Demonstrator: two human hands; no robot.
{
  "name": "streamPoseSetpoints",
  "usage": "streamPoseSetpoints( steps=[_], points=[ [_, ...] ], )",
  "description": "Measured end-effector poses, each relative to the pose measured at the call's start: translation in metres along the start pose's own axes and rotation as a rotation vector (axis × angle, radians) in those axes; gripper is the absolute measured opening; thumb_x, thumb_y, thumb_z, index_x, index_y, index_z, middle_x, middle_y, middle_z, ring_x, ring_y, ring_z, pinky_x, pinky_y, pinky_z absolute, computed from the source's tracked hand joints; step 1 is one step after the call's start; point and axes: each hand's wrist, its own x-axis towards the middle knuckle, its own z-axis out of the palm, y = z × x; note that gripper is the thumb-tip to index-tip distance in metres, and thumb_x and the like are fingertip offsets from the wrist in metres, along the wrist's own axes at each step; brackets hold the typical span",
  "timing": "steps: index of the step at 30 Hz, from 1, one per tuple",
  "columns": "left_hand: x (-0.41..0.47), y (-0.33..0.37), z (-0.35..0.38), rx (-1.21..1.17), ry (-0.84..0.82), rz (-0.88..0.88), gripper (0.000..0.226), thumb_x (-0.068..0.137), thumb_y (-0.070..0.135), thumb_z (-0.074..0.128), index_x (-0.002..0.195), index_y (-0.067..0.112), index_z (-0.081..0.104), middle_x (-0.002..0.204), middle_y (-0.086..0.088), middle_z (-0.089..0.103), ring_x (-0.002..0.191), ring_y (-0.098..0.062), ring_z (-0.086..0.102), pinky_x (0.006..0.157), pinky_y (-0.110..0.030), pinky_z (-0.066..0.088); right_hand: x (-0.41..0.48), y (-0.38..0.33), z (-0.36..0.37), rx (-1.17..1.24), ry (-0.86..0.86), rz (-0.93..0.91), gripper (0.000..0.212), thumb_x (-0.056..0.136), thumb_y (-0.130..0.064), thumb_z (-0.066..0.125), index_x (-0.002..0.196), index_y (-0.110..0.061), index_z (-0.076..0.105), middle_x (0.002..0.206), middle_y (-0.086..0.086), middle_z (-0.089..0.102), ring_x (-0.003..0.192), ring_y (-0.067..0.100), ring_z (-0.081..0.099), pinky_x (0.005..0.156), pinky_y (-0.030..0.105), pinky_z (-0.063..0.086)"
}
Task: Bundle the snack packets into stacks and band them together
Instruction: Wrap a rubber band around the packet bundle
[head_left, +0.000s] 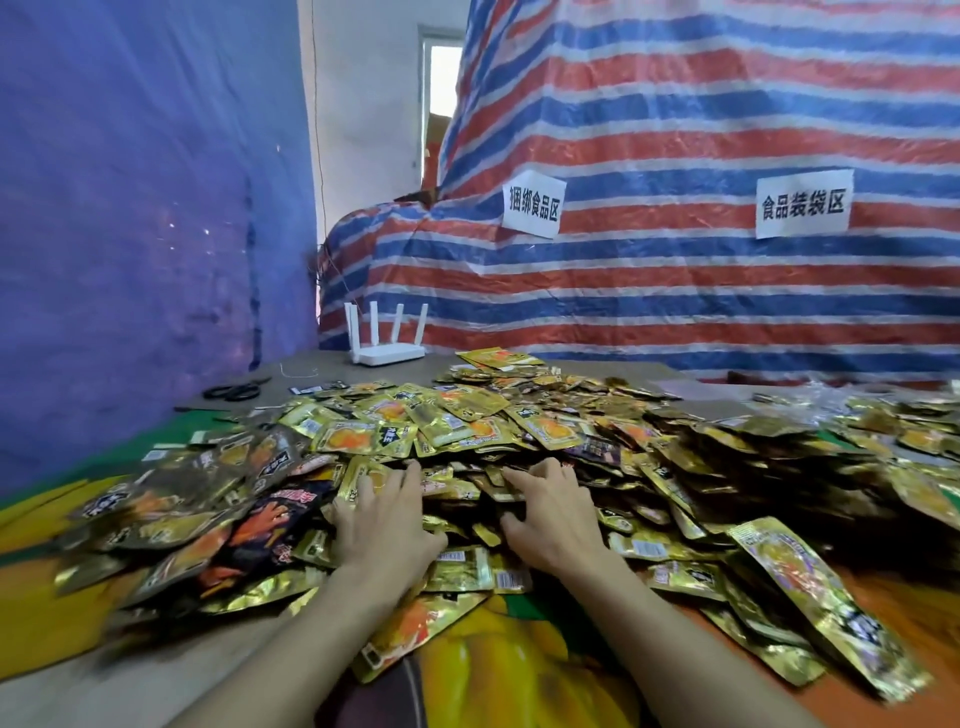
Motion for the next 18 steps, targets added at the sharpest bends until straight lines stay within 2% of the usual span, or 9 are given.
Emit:
streamPoseSetpoints(
  steps=[2, 4, 7, 10, 13, 15, 18],
  points=[
    [0.002, 0.004, 0.003, 0.07, 0.03, 0.035, 0.069, 0.094, 0.052, 0.057, 0.153, 0.029, 0.03, 0.153, 0.009, 0.038, 0.147, -0.029, 0.025, 0.111, -0.053, 0.028, 0.0, 0.0, 0.002, 0.027, 0.048, -0.009, 0.052, 0.095, -0.038, 0.061, 0.146, -0.034, 0.05, 0.143, -0.002, 0.044, 0.136, 0.02, 0.037, 0.11, 0.043, 0.031],
    [0.004, 0.003, 0.003, 0.04, 0.101, 0.088, 0.047, 0.097, 0.043, 0.056, 0.142, 0.032, 0.048, 0.139, 0.012, 0.049, 0.137, -0.024, 0.037, 0.106, -0.05, 0.031, -0.001, 0.001, -0.001, 0.094, 0.085, -0.021, 0.041, 0.094, -0.032, 0.064, 0.134, -0.033, 0.06, 0.142, -0.007, 0.051, 0.133, 0.016, 0.046, 0.109, 0.043, 0.033],
    [0.007, -0.004, -0.006, -0.088, 0.209, 0.165, 0.03, 0.096, 0.026, 0.059, 0.125, 0.035, 0.062, 0.121, 0.014, 0.058, 0.123, -0.017, 0.048, 0.109, -0.045, 0.028, -0.003, 0.004, -0.01, 0.181, 0.114, 0.009, 0.027, 0.089, -0.024, 0.068, 0.113, -0.034, 0.064, 0.114, -0.007, 0.069, 0.105, 0.019, 0.064, 0.089, 0.037, 0.048],
    [0.006, -0.011, -0.014, -0.189, 0.229, 0.262, 0.031, 0.092, 0.012, 0.056, 0.115, 0.031, 0.065, 0.106, 0.015, 0.058, 0.113, -0.017, 0.055, 0.105, -0.04, 0.033, -0.003, 0.006, -0.016, 0.212, 0.157, -0.018, 0.027, 0.084, -0.023, 0.073, 0.107, -0.036, 0.07, 0.112, -0.012, 0.071, 0.105, 0.017, 0.064, 0.089, 0.037, 0.049],
    [0.004, -0.014, -0.02, -0.265, 0.238, 0.309, 0.023, 0.095, 0.018, 0.055, 0.114, 0.029, 0.063, 0.108, 0.009, 0.067, 0.106, -0.023, 0.061, 0.093, -0.04, 0.041, -0.004, 0.004, -0.018, 0.214, 0.12, -0.076, 0.034, 0.087, -0.025, 0.074, 0.118, -0.038, 0.073, 0.117, -0.012, 0.067, 0.112, 0.015, 0.058, 0.093, 0.04, 0.049],
    [0.004, -0.014, -0.021, -0.251, 0.251, 0.332, 0.022, 0.098, 0.024, 0.052, 0.119, 0.029, 0.058, 0.106, 0.004, 0.069, 0.101, -0.028, 0.064, 0.081, -0.04, 0.044, -0.003, 0.003, -0.018, 0.253, 0.092, -0.097, 0.03, 0.089, -0.021, 0.072, 0.115, -0.035, 0.076, 0.114, -0.009, 0.063, 0.111, 0.016, 0.056, 0.094, 0.041, 0.048],
    [0.006, -0.016, -0.022, -0.296, 0.31, 0.319, 0.034, 0.101, 0.027, 0.049, 0.135, 0.031, 0.051, 0.094, 0.0, 0.068, 0.093, -0.032, 0.064, 0.073, -0.042, 0.043, -0.001, 0.004, -0.02, 0.402, 0.099, -0.108, 0.021, 0.089, -0.018, 0.073, 0.106, -0.03, 0.078, 0.113, -0.008, 0.068, 0.106, 0.017, 0.062, 0.091, 0.044, 0.053]
  ],
)
